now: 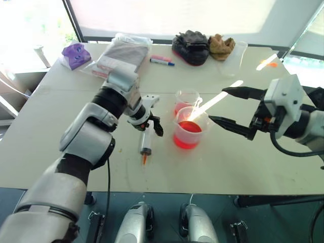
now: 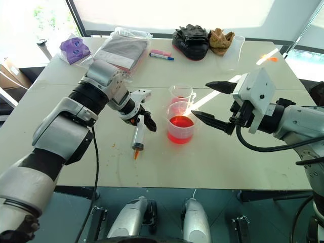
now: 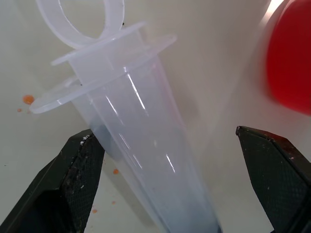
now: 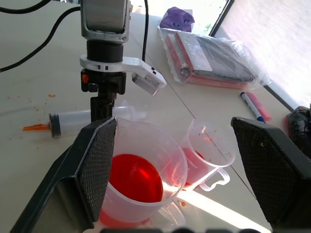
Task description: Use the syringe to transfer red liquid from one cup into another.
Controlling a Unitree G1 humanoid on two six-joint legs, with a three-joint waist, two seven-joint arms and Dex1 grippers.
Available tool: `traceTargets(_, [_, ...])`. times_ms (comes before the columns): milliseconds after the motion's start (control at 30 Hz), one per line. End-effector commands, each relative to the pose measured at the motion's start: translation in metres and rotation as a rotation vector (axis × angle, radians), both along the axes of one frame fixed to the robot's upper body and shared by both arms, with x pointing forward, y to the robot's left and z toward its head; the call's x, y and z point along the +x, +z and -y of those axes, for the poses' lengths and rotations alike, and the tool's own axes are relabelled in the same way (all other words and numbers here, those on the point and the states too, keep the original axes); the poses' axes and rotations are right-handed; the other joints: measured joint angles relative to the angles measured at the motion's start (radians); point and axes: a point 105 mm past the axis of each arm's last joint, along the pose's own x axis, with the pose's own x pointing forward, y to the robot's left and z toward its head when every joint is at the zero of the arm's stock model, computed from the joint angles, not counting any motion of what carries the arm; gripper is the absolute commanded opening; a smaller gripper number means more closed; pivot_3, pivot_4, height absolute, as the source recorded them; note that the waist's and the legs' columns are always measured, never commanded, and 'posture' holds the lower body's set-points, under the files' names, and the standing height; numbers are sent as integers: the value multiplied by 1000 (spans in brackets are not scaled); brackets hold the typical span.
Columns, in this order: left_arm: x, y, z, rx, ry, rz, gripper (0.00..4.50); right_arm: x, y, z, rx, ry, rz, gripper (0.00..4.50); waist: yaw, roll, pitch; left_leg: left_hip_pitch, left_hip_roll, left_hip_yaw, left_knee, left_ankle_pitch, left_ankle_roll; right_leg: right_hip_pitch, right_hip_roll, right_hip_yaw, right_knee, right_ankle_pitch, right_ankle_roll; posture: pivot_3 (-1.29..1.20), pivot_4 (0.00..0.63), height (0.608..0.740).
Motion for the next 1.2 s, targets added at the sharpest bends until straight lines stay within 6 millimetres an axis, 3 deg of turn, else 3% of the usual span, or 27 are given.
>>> traceTargets(33, [3, -13, -6, 20, 24, 4, 3092, -4, 7, -1, 5, -1, 37, 3935, 0, 0, 0, 0, 0, 0, 0, 0, 0, 0, 0, 0, 0, 0, -1, 0, 150, 740])
traceTargets(200, [6, -18, -11, 24, 44, 16, 1861, -3, 6, 0, 8, -5, 30, 3935, 5, 2, -1, 0, 0, 0, 0, 0, -1, 0, -1, 0, 0, 1, -1, 0, 150, 740])
traceTargets(300, [8, -18, -9, -6, 37, 33, 1673, -2, 4, 0, 8, -5, 23, 3935, 17, 2, -2, 1, 0, 0, 0, 0, -1, 0, -1, 1, 0, 1, -1, 0, 150, 740])
traceTargets(400, [21, 6, -1, -103, -22, 166, 1622, -1, 2, 2, 6, -17, 12, 3935, 22, 3, -2, 1, 0, 0, 1, -1, -3, 1, -1, 0, 0, 1, -1, 0, 150, 740])
traceTargets(467, [30, 39, 3, -191, -56, 282, 1622, 0, 5, 7, 30, -34, 10, 3935, 20, 1, -1, 0, 0, 0, 1, -1, -3, 0, -1, 0, 0, 2, -2, 0, 150, 740])
traceTargets(567, [36, 118, 18, -417, -124, 500, 1622, 0, 17, 20, 111, -70, 25, 3935, 18, -1, 1, -4, 0, 0, 1, 3, -9, -4, -2, 0, 0, 2, -3, 0, 150, 740])
traceTargets(700, [20, 234, 23, -784, -251, 876, 1622, 6, 43, 41, 224, -133, 112, 3935, 17, -1, 1, -14, 0, 0, 1, 6, -7, -13, -1, 0, 0, 4, 1, 0, 150, 740])
traceTargets(800, [3, 267, 26, -931, -350, 1052, 1622, 17, 59, 59, 255, -212, 198, 3935, 17, 1, 0, -15, 0, 1, 1, 6, -7, -13, 2, -1, 1, 5, 2, 0, 150, 740])
traceTargets(933, [-12, 260, 49, -1065, -462, 1110, 1622, 31, 79, 76, 283, -305, 316, 3935, 18, 1, 0, -1, 0, 3, 0, 6, -7, 0, 4, -2, 0, 5, 3, 0, 150, 740])
traceTargets(1033, [-23, 234, 70, -1108, -552, 1100, 1622, 36, 90, 80, 295, -340, 386, 3935, 16, 1, 0, 0, 0, 3, 0, 5, -6, 1, 4, -1, -1, 4, 3, 0, 150, 740])
traceTargets(1200, [-30, 191, 84, -1090, -617, 1093, 1622, 37, 100, 84, 257, -386, 457, 3935, 13, 1, 0, -1, 0, 3, 2, 6, -6, 0, 4, -1, 1, 5, 3, 0, 150, 740])
